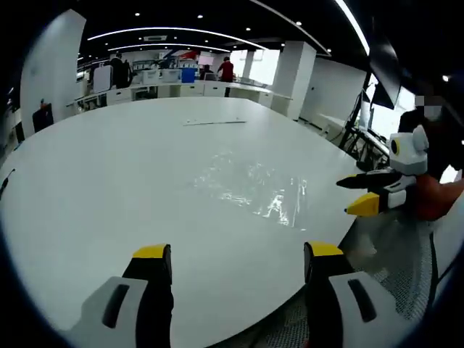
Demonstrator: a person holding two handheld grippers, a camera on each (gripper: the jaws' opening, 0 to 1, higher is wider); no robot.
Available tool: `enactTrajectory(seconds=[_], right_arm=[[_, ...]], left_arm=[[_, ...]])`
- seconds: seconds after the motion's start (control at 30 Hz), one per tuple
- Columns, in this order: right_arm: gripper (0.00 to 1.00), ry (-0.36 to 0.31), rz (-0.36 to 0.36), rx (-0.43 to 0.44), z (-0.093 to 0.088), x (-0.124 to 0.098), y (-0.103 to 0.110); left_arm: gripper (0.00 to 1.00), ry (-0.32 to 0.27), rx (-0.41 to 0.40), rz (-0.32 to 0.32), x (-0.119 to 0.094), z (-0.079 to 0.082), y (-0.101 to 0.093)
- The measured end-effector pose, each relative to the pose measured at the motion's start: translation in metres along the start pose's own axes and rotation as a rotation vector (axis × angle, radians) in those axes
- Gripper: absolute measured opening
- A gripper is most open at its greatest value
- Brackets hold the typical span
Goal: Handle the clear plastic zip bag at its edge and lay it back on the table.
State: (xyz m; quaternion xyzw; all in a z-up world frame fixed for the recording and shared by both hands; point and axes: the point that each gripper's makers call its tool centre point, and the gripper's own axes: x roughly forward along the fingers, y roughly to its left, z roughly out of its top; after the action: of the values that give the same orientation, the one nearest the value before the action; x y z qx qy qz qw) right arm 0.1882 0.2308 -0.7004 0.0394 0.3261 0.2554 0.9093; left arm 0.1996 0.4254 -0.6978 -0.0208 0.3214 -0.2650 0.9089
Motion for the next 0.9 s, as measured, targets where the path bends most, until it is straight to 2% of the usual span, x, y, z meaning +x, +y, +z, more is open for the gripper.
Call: enactTrajectory(seconds=[0.9], right_arm=[[0.81, 0.024, 0.001, 0.000, -0.0051, 0.0025, -0.0022]], left_arm=[[0.72, 0.002, -0.014, 0.004, -0.0007, -0.0010, 0.0023]])
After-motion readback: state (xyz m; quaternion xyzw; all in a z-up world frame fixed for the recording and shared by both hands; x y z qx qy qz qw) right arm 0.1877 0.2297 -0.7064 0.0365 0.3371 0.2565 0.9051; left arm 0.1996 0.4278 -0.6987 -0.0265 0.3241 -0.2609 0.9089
